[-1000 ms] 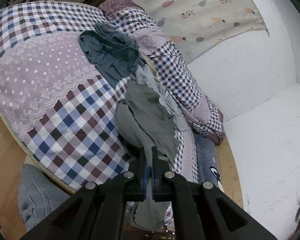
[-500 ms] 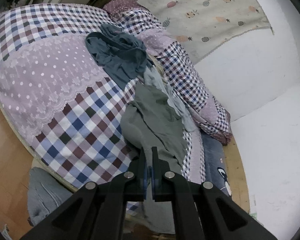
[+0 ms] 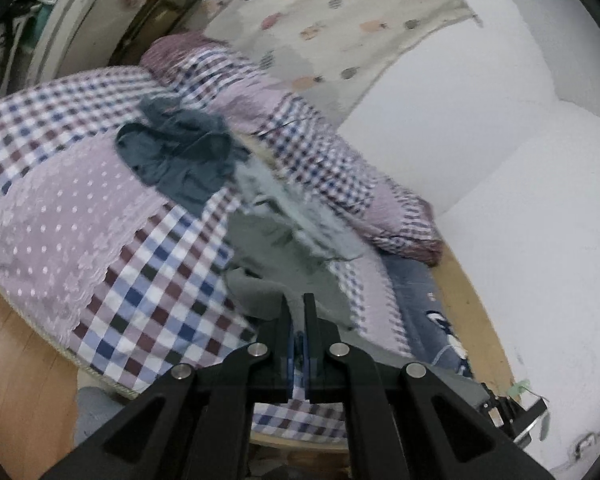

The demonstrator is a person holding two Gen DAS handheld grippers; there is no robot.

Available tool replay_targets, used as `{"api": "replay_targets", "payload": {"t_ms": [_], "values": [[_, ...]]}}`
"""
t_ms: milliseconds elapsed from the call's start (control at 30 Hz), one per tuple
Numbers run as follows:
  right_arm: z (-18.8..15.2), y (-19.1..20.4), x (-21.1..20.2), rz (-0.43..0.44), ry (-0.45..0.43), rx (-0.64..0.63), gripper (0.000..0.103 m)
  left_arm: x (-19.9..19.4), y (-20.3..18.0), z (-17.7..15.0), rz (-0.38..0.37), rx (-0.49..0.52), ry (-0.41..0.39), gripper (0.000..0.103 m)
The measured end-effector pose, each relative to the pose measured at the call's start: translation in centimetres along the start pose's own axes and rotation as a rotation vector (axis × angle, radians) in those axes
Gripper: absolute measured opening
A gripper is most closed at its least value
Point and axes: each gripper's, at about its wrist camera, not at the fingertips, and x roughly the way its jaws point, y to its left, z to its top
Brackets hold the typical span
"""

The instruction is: Fold clothes

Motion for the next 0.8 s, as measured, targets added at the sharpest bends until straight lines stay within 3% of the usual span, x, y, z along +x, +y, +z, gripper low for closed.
{"api": "replay_targets", "payload": {"t_ms": [200,467,600,800], "values": [[1.7,-3.3,-3.7,0.034,0.024,-0.031,0.000,-4.6,-2.2,0.3,-0.099,0.048,-0.024,0.000],[2.7,-7.1,-11.4,0.096,0.012,0.056,0.000,-10.4,-3.5,0.5,-0.196,0.051,-0.042,0.001],[2.4,-8.0,-10.6,0.133,0.021,0.124,0.000,-7.4,-2.3,1.9,-0.141,-0.014,0.011,0.001],[3.0,-6.5,-2.3,0.228,0.104,0.103,0.000,1.3,-0.5,5.0,-0.040,-0.121,0.123,0.001]]}}
